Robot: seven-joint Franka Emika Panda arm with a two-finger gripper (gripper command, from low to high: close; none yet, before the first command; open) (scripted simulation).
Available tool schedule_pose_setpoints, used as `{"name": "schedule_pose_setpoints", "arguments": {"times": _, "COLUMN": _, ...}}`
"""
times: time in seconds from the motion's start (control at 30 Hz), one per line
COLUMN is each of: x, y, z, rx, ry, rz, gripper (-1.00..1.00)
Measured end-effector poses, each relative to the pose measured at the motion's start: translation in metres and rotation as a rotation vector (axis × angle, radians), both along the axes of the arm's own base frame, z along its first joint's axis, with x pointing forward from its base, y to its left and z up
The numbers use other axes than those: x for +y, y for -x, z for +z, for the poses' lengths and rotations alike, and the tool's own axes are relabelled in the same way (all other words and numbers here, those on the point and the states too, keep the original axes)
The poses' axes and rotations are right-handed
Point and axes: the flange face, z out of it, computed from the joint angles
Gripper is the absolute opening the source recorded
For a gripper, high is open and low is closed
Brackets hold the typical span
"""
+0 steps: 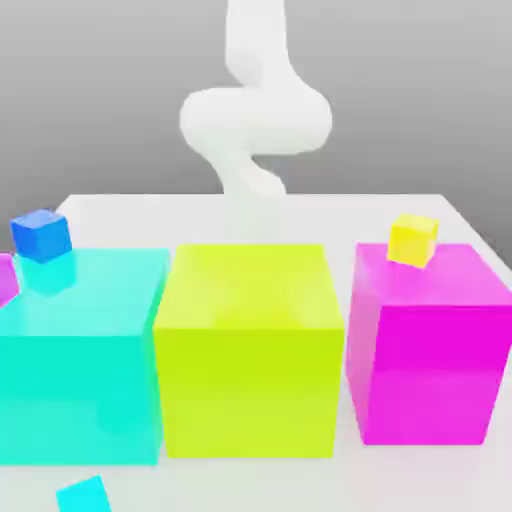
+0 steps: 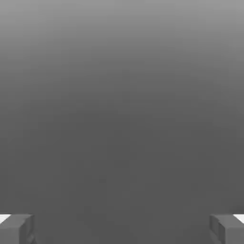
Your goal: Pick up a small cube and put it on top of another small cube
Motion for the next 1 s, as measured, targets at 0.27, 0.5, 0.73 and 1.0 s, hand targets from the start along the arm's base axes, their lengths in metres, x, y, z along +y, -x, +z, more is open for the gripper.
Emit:
{"name": "schedule_pose_setpoints", "arguments": {"times": 0.27, "x": -0.016, "y": -0.093, "z": -0.112, "rx": 0.343, "ry": -0.350, "rz": -0.154, "gripper": 0.00}}
{"name": "schedule_pose_setpoints", "arguments": {"times": 0.5, "x": -0.026, "y": -0.144, "z": -0.228, "rx": 0.647, "ry": -0.570, "rz": -0.413, "gripper": 0.00}}
{"name": "schedule_pose_setpoints", "arguments": {"times": 0.73, "x": -0.037, "y": -0.167, "z": -0.340, "rx": 0.889, "ry": -0.697, "rz": -0.745, "gripper": 0.00}}
{"name": "schedule_pose_setpoints", "arguments": {"times": 1.0, "x": -0.057, "y": -0.168, "z": -0.446, "rx": 1.035, "ry": -0.751, "rz": -1.176, "gripper": 0.00}}
